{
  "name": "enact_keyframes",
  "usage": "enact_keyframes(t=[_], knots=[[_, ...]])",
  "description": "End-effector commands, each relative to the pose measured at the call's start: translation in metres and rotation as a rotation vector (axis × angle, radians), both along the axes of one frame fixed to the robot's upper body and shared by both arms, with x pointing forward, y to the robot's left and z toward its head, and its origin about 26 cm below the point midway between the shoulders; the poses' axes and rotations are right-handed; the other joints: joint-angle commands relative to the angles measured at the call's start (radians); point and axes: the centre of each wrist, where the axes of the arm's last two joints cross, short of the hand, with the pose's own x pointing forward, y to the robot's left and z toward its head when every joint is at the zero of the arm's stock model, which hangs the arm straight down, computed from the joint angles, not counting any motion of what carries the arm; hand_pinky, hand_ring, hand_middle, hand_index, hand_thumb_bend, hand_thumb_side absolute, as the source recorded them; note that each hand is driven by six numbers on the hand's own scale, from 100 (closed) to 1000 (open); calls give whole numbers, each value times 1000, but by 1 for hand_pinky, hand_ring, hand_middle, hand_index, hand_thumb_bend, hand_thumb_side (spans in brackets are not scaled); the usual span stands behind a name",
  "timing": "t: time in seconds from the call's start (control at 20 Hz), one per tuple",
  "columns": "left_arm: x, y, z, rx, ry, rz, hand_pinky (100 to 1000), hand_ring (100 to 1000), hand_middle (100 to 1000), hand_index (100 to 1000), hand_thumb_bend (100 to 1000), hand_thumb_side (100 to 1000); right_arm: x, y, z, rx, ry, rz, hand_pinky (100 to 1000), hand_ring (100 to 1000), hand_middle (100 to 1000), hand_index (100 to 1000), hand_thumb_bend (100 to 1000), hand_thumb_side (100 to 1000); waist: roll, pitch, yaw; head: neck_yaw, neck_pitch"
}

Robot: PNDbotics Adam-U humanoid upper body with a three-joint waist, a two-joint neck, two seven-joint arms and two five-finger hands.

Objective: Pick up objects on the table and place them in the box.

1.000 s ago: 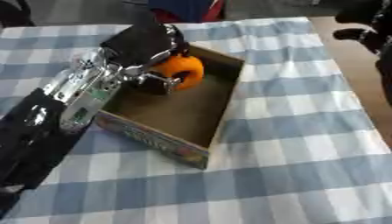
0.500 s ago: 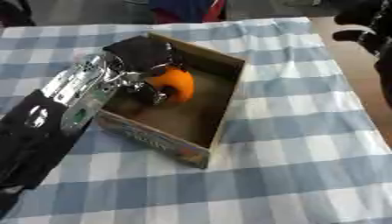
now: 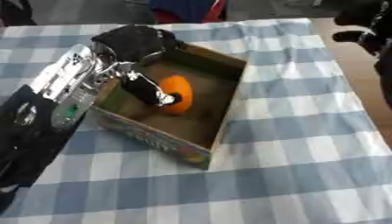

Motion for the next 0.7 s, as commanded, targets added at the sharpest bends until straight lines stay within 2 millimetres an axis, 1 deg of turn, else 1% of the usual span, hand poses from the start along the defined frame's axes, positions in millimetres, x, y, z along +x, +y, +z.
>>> enact_keyframes(t=[0.05, 0.1, 0.2, 0.25, 0.35, 0.4, 0.45, 0.5, 0.7], knots=[[-12, 12, 26, -76, -140, 2, 422, 851, 808, 960, 699, 741, -4, -3, 9, -9, -33, -5, 691, 746, 647, 870, 100, 1000, -6, -20, 2, -5, -13], [-15, 16, 31, -97, -172, 2, 415, 847, 802, 956, 704, 756, -4, -3, 8, -8, -33, -5, 691, 746, 647, 870, 100, 1000, -6, -21, 3, -6, -14], [-20, 26, 40, -142, -222, 6, 401, 839, 793, 949, 662, 733, -4, -4, 8, -8, -32, -7, 691, 746, 647, 870, 100, 1000, -7, -21, 5, -8, -15], [-22, 33, 45, -166, -240, 14, 399, 838, 792, 949, 656, 730, -4, -4, 8, -8, -33, -8, 691, 746, 647, 870, 100, 1000, -8, -21, 6, -9, -15], [-24, 50, 56, -211, -257, 46, 389, 831, 786, 945, 581, 676, -4, -5, 8, -8, -33, -12, 691, 746, 647, 870, 100, 1000, -8, -22, 8, -12, -14], [-23, 59, 60, -228, -255, 68, 391, 832, 790, 946, 546, 650, -4, -5, 8, -9, -33, -14, 691, 746, 647, 870, 100, 1000, -8, -22, 9, -14, -13], [-22, 69, 64, -238, -249, 93, 392, 832, 791, 946, 535, 641, -4, -6, 8, -9, -33, -16, 691, 746, 647, 870, 100, 1000, -8, -22, 11, -15, -11], [-20, 79, 67, -240, -240, 124, 399, 836, 798, 949, 513, 604, -4, -6, 8, -10, -33, -17, 691, 746, 647, 870, 100, 1000, -8, -22, 12, -17, -10], [-8, 115, 72, -246, -175, 242, 409, 842, 806, 954, 492, 558, -4, -7, 8, -11, -35, -22, 691, 746, 648, 870, 100, 1000, -9, -22, 16, -16, -4]])
